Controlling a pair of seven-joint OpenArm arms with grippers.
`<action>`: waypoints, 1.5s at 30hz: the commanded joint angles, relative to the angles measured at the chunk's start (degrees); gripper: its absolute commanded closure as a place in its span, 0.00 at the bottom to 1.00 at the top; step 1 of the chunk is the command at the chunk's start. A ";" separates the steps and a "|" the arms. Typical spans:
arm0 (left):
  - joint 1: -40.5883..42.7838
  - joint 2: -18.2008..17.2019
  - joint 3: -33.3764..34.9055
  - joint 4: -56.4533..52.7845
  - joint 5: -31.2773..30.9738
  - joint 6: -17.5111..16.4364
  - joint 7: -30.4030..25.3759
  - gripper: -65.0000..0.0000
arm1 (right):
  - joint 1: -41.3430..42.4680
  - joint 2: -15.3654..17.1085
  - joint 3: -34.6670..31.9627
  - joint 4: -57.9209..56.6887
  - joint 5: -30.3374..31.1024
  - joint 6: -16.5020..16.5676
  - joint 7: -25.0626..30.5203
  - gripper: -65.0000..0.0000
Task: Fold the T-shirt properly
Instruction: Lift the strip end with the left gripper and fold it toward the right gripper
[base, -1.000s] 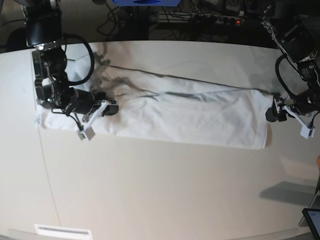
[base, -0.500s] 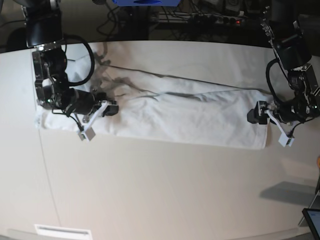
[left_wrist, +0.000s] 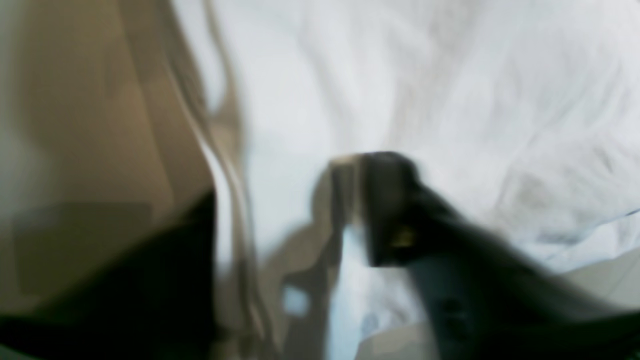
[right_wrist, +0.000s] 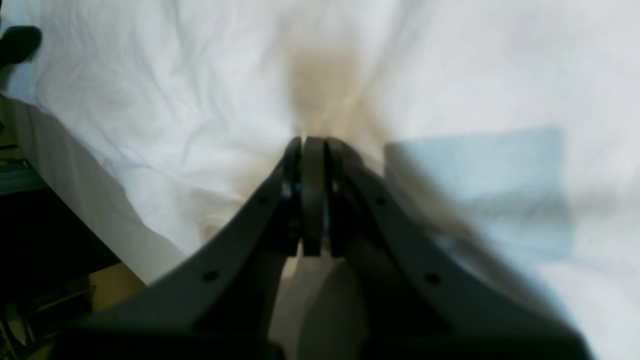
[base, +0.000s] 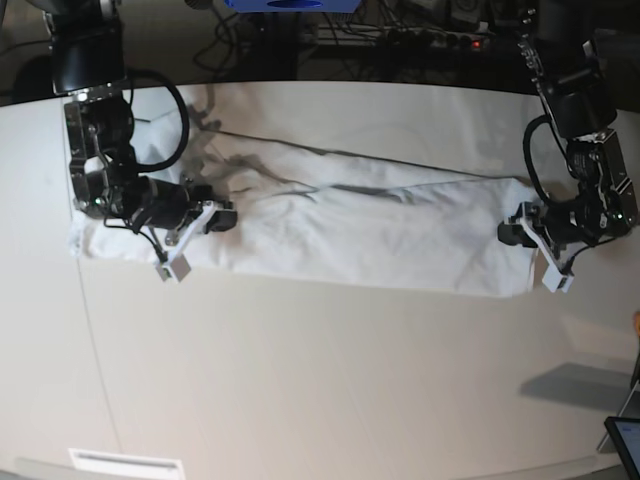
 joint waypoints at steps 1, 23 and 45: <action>-0.57 -0.86 -0.07 0.28 0.00 -0.06 0.88 0.89 | 0.57 0.24 -0.10 0.17 -1.52 -0.56 -0.69 0.97; 1.71 6.79 2.22 25.24 -0.35 -0.06 4.92 1.00 | 0.66 -1.26 -0.10 -0.01 -1.88 -0.56 -0.69 0.97; 1.36 26.22 14.97 30.08 -0.44 -0.06 7.34 1.00 | 0.66 -0.99 -0.10 -0.10 -1.88 -0.56 -0.78 0.97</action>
